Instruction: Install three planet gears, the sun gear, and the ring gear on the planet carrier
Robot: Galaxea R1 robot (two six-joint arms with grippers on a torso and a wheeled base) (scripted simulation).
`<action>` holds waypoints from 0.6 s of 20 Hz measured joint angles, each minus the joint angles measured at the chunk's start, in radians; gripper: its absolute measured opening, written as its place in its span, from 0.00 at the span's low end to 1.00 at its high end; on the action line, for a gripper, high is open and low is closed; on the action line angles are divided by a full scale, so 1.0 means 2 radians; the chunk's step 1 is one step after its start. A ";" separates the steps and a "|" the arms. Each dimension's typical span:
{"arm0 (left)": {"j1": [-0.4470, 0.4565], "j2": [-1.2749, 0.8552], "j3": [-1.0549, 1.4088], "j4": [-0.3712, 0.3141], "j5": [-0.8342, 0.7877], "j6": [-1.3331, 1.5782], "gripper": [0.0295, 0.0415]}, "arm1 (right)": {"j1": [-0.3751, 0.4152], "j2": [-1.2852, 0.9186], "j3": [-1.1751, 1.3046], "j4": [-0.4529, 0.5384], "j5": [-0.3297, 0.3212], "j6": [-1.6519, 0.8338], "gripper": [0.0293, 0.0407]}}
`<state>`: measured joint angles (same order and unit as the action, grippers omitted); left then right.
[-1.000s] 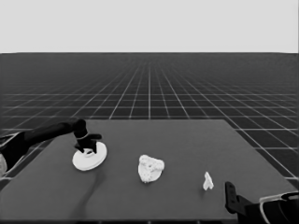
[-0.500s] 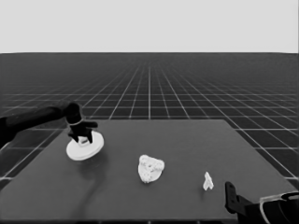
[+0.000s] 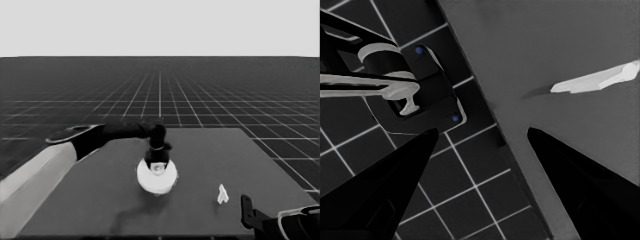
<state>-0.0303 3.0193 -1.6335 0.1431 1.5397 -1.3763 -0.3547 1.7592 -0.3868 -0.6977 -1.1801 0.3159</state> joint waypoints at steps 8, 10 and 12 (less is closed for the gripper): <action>0.041 0.033 -0.057 0.041 -0.013 0.020 0.49 | 0.000 0.000 0.000 0.000 0.000 0.000 0.81; 0.043 0.034 -0.060 0.045 -0.014 0.022 0.47 | 0.000 0.000 0.000 0.000 0.000 0.000 0.81; 0.047 0.034 -0.061 0.046 -0.014 0.022 0.47 | 0.000 0.000 0.000 0.000 0.000 0.000 0.81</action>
<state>0.0631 3.0870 -1.7554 0.2353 1.5114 -1.3319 -0.3547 1.7592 -0.3868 -0.6977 -1.1801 0.3159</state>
